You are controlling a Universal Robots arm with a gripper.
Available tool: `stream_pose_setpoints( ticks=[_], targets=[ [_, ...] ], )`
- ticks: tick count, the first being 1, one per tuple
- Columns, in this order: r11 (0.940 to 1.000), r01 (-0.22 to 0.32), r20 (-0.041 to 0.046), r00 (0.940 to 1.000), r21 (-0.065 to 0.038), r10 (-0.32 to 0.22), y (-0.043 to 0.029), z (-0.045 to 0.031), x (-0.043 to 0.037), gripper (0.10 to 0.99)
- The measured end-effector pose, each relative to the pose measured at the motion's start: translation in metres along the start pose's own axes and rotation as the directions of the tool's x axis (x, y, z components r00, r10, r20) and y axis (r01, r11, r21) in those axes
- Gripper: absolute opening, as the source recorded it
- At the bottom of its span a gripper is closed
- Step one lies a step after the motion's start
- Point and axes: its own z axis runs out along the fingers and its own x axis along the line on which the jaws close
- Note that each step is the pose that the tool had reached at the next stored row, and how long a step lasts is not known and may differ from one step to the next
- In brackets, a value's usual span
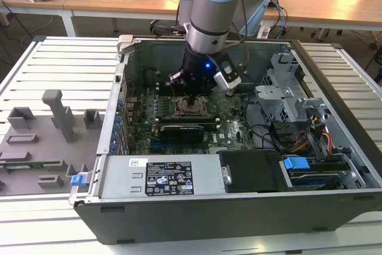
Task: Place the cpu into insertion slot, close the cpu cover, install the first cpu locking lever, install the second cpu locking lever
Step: 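Close the cpu cover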
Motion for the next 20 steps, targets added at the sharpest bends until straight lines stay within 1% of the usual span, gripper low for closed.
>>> stream_pose_setpoints(
  ticks=[1, 2, 3, 4, 6, 7, 8, 9, 10, 11, 12, 15, 17, 20],
  targets=[
    [0.9997, -0.002, -0.0003, 1.0000, 0.023, 0.002, 0.0002, 0.0001, 0.0005, 0.106],
    [0.9992, -0.003, 0.0033, 1.0000, 0.040, 0.003, 0.0002, 0.0001, 0.0006, 0.106],
    [0.9989, -0.005, 0.0111, 0.9999, 0.046, 0.004, 0.0003, 0.0000, 0.0006, 0.106],
    [0.9989, -0.006, 0.0149, 0.9999, 0.047, 0.005, 0.0004, 0.0001, 0.0009, 0.106],
    [0.9988, -0.006, 0.0160, 0.9999, 0.048, 0.005, 0.0005, 0.0001, 0.0011, 0.106],
    [0.9988, -0.006, 0.0181, 0.9998, 0.048, 0.005, 0.0005, 0.0001, 0.0012, 0.106],
    [0.9988, -0.006, 0.0247, 0.9997, 0.049, 0.005, 0.0006, 0.0000, 0.0014, 0.106],
    [0.9987, -0.016, 0.0520, 0.9986, 0.048, 0.013, 0.0010, -0.0002, 0.0016, 0.106],
    [0.9978, -0.048, 0.0577, 0.9973, 0.046, 0.045, 0.0021, -0.0092, 0.0023, 0.106],
    [0.9964, -0.072, 0.0624, 0.9957, 0.045, 0.069, 0.0035, -0.0238, 0.0034, 0.106],
    [0.9960, -0.077, 0.0631, 0.9952, 0.044, 0.075, 0.0036, -0.0248, 0.0035, 0.106],
    [0.9960, -0.078, 0.0632, 0.9952, 0.044, 0.075, 0.0037, -0.0248, 0.0039, 0.106],
    [0.9955, -0.084, 0.0643, 0.9946, 0.044, 0.081, 0.0060, -0.0243, 0.0083, 0.106],
    [0.9946, -0.095, 0.0664, 0.9935, 0.043, 0.092, 0.0070, -0.0248, 0.0100, 0.106]
  ],
)
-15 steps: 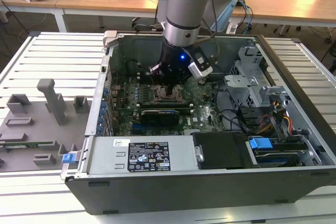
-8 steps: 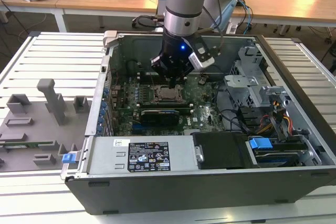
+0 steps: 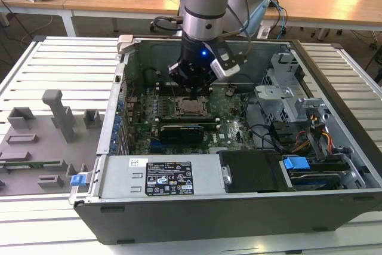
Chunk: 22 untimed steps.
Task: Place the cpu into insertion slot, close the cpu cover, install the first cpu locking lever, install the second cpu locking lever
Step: 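Close the cpu cover, then install the first cpu locking lever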
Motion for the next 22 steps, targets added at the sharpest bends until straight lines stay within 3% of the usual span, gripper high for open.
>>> stream_pose_setpoints(
  ticks=[22],
  targets=[
    [1.0000, -0.008, 0.0028, 1.0000, 0.000, 0.008, 0.0003, -0.0019, 0.0013, 0.106]
  ],
)
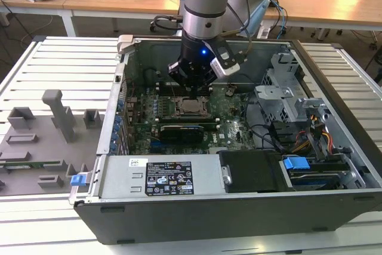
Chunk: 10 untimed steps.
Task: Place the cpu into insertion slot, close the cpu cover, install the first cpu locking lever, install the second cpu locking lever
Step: 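Install the first cpu locking lever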
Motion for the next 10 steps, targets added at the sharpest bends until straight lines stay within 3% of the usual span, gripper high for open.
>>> stream_pose_setpoints(
  ticks=[3, 6, 10],
  targets=[
    [1.0000, 0.000, 0.0005, 1.0000, 0.000, 0.000, 0.0025, 0.0002, 0.0093, 0.106],
    [1.0000, 0.000, 0.0016, 1.0000, 0.000, 0.000, 0.0097, 0.0008, 0.0252, 0.106],
    [1.0000, 0.000, 0.0022, 1.0000, 0.000, 0.000, 0.0148, 0.0012, 0.0380, 0.106]
  ],
)
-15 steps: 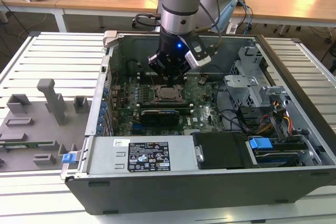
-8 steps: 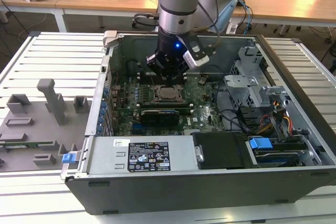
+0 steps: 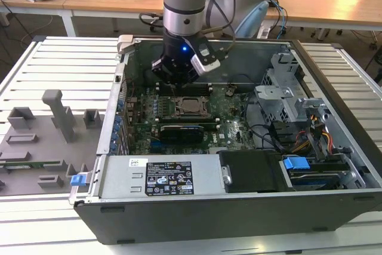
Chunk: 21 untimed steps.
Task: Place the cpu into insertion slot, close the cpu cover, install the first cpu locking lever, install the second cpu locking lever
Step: 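Install the first cpu locking lever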
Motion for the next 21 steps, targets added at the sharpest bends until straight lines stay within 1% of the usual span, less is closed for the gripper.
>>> stream_pose_setpoints(
  ticks=[5, 7, 8, 9, 10, 12, 13, 14, 16, 17, 18, 20, 21],
  targets=[
    [1.0000, 0.000, 0.0004, 1.0000, 0.000, 0.000, 0.0058, 0.0005, 0.0158, 0.106],
    [1.0000, 0.000, 0.0012, 1.0000, 0.000, 0.000, 0.0092, 0.0007, 0.0267, 0.106],
    [1.0000, 0.000, 0.0040, 1.0000, 0.000, 0.000, 0.0095, 0.0008, 0.0286, 0.106],
    [1.0000, 0.000, 0.0102, 0.9999, -0.003, 0.000, 0.0096, 0.0008, 0.0293, 0.106],
    [1.0000, 0.001, 0.0173, 0.9998, -0.008, -0.001, 0.0097, 0.0008, 0.0296, 0.106],
    [0.9997, 0.002, 0.0330, 0.9995, -0.023, -0.001, 0.0097, 0.0009, 0.0300, 0.106],
    [0.9996, 0.003, 0.0394, 0.9992, -0.028, -0.002, 0.0097, 0.0009, 0.0303, 0.106],
    [0.9994, 0.004, 0.0488, 0.9988, -0.036, -0.002, 0.0098, 0.0009, 0.0308, 0.106],
    [0.9989, 0.005, 0.0614, 0.9981, -0.048, -0.002, 0.0099, 0.0009, 0.0322, 0.106],
    [0.9985, 0.005, 0.0658, 0.9978, -0.054, -0.002, 0.0101, 0.0010, 0.0337, 0.106],
    [0.9980, 0.006, 0.0707, 0.9975, -0.063, -0.002, 0.0103, 0.0011, 0.0362, 0.106],
    [0.9971, 0.007, 0.0774, 0.9970, -0.076, -0.001, 0.0108, 0.0012, 0.0404, 0.106],
    [0.9963, 0.007, 0.0814, 0.9967, -0.085, 0.000, 0.0109, 0.0012, 0.0417, 0.106]
  ],
)
